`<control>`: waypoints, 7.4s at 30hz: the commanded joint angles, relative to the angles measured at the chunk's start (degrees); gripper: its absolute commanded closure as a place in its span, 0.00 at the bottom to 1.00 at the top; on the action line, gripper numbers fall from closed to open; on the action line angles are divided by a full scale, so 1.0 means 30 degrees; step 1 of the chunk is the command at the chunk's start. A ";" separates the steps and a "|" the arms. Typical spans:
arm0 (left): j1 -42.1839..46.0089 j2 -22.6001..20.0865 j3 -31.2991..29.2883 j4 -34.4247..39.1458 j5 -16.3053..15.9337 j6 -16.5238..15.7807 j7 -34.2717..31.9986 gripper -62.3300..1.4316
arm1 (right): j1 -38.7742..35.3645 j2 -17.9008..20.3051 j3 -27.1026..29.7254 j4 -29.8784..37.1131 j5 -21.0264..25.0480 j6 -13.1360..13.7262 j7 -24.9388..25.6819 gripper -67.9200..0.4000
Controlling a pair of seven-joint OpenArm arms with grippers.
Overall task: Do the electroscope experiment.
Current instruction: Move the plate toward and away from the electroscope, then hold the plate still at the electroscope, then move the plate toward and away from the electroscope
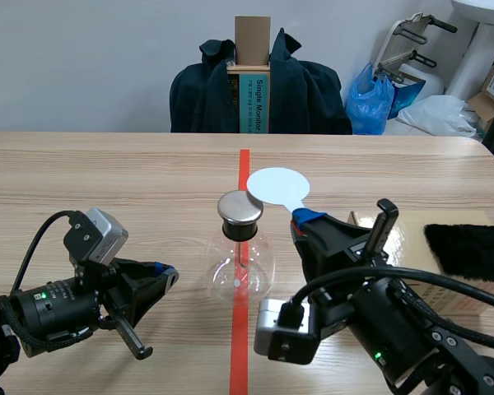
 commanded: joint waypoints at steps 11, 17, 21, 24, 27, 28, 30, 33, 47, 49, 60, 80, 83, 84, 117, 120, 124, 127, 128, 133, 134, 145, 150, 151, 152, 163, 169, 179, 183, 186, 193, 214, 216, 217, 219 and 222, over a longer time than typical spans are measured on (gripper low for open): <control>-0.0015 0.0109 -0.0051 0.0423 -0.0131 -0.0044 -0.0401 0.95 | 0.0066 0.0153 0.0073 0.0182 -0.0073 -0.0284 0.2980 0.98; -0.0015 0.0109 -0.0051 0.0423 -0.0131 -0.0044 -0.0401 0.95 | 0.0066 0.0153 0.0073 0.0182 -0.0080 -0.0284 0.3934 0.98; -0.0015 0.0109 -0.0051 0.0423 -0.0131 -0.0044 -0.0401 0.95 | 0.0066 0.0153 0.0073 0.0182 -0.0080 -0.0291 0.4218 0.98; -0.0015 0.0109 -0.0051 0.0423 -0.0131 -0.0044 -0.0401 0.95 | 0.0066 0.0153 0.0073 0.0182 -0.0080 -0.0291 0.4277 0.98; -0.0015 0.0109 -0.0051 0.0423 -0.0131 -0.0044 -0.0401 0.95 | 0.0066 0.0153 0.0073 0.0182 -0.0080 -0.0291 0.4262 0.98; -0.0015 0.0109 -0.0051 0.0423 -0.0131 -0.0044 -0.0401 0.95 | 0.0066 0.0153 0.0073 0.0182 -0.0080 -0.0291 0.4240 0.98; -0.0015 0.0109 -0.0051 0.0423 -0.0131 -0.0044 -0.0401 0.95 | 0.0066 0.0153 0.0073 0.0182 -0.0080 -0.0291 0.3891 0.98; -0.0015 0.0109 -0.0051 0.0423 -0.0131 -0.0044 -0.0401 0.95 | 0.0066 0.0146 0.0073 0.0182 -0.0080 -0.0291 0.3104 0.98; -0.0015 0.0109 -0.0051 0.0423 -0.0131 -0.0044 -0.0401 0.95 | 0.0066 0.0146 0.0073 0.0182 -0.0080 -0.0291 -0.2790 0.98; -0.0015 0.0109 -0.0051 0.0423 -0.0131 -0.0044 -0.0401 0.95 | 0.0066 0.0146 0.0073 0.0182 -0.0080 -0.0291 -0.3563 0.98; -0.0015 0.0109 -0.0051 0.0423 -0.0131 -0.0044 -0.0401 0.95 | 0.0058 0.0146 0.0073 0.0182 -0.0080 -0.0291 -0.5595 0.98; -0.0015 0.0109 -0.0051 0.0423 -0.0138 -0.0044 -0.0401 0.95 | 0.0066 0.0146 0.0058 0.0182 -0.0080 -0.0794 0.1122 0.98; -0.0015 0.0109 -0.0051 0.0423 -0.0138 -0.0044 -0.0401 0.95 | 0.0066 0.0146 0.0058 0.0182 -0.0080 -0.0794 0.2025 0.98; -0.0015 0.0109 -0.0051 0.0423 -0.0138 -0.0044 -0.0401 0.95 | 0.0066 0.0146 0.0058 0.0182 -0.0080 -0.0794 0.2310 0.98; -0.0015 0.0109 -0.0051 0.0423 -0.0138 -0.0044 -0.0408 0.95 | 0.0058 0.0146 0.0058 0.0182 -0.0080 -0.0772 0.4255 0.98; -0.0015 0.0109 -0.0051 0.0423 -0.0138 -0.0044 -0.0408 0.95 | 0.0058 0.0146 0.0058 0.0182 -0.0080 -0.0772 0.4262 0.98; -0.0015 0.0109 -0.0051 0.0423 -0.0138 -0.0044 -0.0408 0.95 | 0.0058 0.0146 0.0058 0.0182 -0.0080 -0.0765 0.4262 0.98; -0.0015 0.0109 -0.0051 0.0423 -0.0138 -0.0044 -0.0408 0.95 | 0.0058 0.0146 0.0058 0.0182 -0.0080 -0.0765 0.4269 0.98; -0.0015 0.0109 -0.0051 0.0423 -0.0138 -0.0044 -0.0408 0.95 | 0.0058 0.0146 0.0058 0.0182 -0.0080 -0.0765 0.4269 0.98; -0.0015 0.0109 -0.0051 0.0423 -0.0138 -0.0044 -0.0408 0.95 | 0.0058 0.0146 0.0058 0.0182 -0.0080 -0.0765 0.4269 0.98; -0.0015 0.0109 -0.0051 0.0423 -0.0138 -0.0044 -0.0408 0.95 | 0.0058 0.0146 0.0058 0.0182 -0.0080 -0.0765 0.4269 0.98; -0.0015 0.0109 -0.0051 0.0423 -0.0138 -0.0044 -0.0408 0.95 | 0.0058 0.0146 0.0058 0.0182 -0.0080 -0.0765 0.4211 0.98; -0.0015 0.0270 -0.0051 0.0423 -0.0131 -0.0044 -0.0401 0.95 | 0.0058 0.0146 0.0058 0.0182 -0.0080 -0.0765 0.3009 0.98; -0.0015 0.0321 -0.0051 0.0423 -0.0131 -0.0044 -0.0393 0.95 | 0.0058 0.0146 0.0058 0.0182 -0.0080 -0.0765 0.2674 0.98; -0.0015 0.0364 -0.0051 0.0423 -0.0131 -0.0044 -0.0393 0.95 | 0.0058 0.0146 0.0058 0.0182 -0.0080 -0.0765 0.2280 0.98; 0.0036 0.0408 -0.0051 0.0423 -0.0131 -0.0036 -0.0393 0.95 | 0.0058 0.0146 0.0058 0.0182 -0.0080 -0.0772 -0.2492 0.98; 0.0036 0.0408 -0.0051 0.0423 -0.0131 -0.0036 -0.0393 0.95 | 0.0051 0.0146 0.0058 0.0182 -0.0080 -0.0772 -0.4255 0.98; 0.0036 0.0408 -0.0051 0.0423 -0.0131 -0.0036 -0.0393 0.95 | 0.0058 0.0146 0.0058 0.0182 -0.0080 -0.0714 -0.3096 0.98; 0.0036 0.0408 -0.0051 0.0423 -0.0131 -0.0036 -0.0393 0.95 | 0.0058 0.0146 0.0058 0.0182 -0.0080 -0.0714 -0.1151 0.98; 0.0036 0.0408 -0.0051 0.0423 -0.0131 -0.0036 -0.0393 0.95 | 0.0058 0.0146 0.0058 0.0182 -0.0080 -0.0714 0.0146 0.98; 0.0036 0.0408 -0.0051 0.0423 -0.0131 -0.0036 -0.0393 0.95 | 0.0058 0.0146 0.0058 0.0182 -0.0080 -0.0714 0.2069 0.98; 0.0036 0.0408 -0.0051 0.0423 -0.0131 -0.0036 -0.0393 0.95 | 0.0058 0.0146 0.0058 0.0182 -0.0080 -0.0714 0.2113 0.98; 0.0036 0.0408 -0.0051 0.0423 -0.0131 -0.0036 -0.0393 0.95 | 0.0058 0.0146 0.0058 0.0182 -0.0080 -0.0714 0.1428 0.98; 0.0036 0.0408 -0.0051 0.0423 -0.0131 -0.0036 -0.0393 0.95 | 0.0058 0.0146 0.0058 0.0182 -0.0080 -0.0714 0.0998 0.98; 0.0036 0.0408 -0.0051 0.0423 -0.0131 -0.0036 -0.0393 0.95 | 0.0058 0.0146 0.0058 0.0182 -0.0080 -0.0714 0.0066 0.98; 0.0036 0.0408 -0.0051 0.0423 -0.0131 -0.0036 -0.0393 0.95 | 0.0058 0.0146 0.0058 0.0182 -0.0080 -0.0714 -0.1355 0.98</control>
